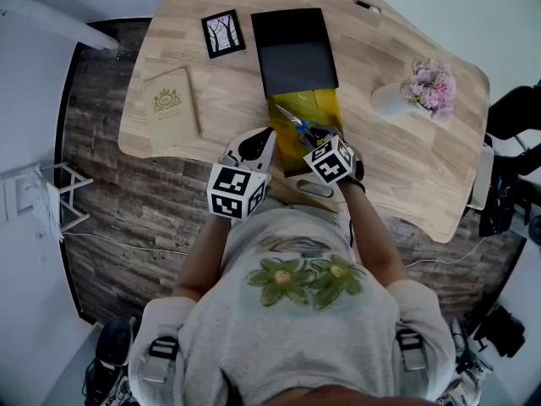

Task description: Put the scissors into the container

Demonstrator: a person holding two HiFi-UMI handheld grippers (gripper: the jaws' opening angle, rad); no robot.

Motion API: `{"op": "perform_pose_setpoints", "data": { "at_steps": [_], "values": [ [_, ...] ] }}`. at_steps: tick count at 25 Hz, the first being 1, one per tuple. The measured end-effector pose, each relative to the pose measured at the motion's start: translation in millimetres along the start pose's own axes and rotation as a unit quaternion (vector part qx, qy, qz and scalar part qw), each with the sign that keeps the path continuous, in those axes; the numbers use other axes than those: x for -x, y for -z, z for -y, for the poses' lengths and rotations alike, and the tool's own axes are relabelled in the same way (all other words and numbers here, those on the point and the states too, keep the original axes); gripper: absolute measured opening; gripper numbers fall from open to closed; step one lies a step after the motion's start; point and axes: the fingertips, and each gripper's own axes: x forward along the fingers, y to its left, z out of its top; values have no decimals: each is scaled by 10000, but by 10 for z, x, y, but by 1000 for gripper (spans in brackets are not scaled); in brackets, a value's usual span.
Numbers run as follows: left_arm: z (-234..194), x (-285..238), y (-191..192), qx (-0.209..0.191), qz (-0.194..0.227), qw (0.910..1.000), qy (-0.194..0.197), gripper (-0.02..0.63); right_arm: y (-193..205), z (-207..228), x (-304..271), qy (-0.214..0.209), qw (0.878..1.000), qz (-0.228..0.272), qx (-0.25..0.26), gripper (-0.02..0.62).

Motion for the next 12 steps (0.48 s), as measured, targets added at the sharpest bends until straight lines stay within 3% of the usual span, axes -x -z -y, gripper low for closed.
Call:
{"op": "perform_pose_setpoints", "data": {
  "at_steps": [12],
  "values": [
    [-117, -39, -6, 35, -44, 10000, -25, 8, 32, 26, -139, -21, 9997, -240, 15, 81]
  ]
}}
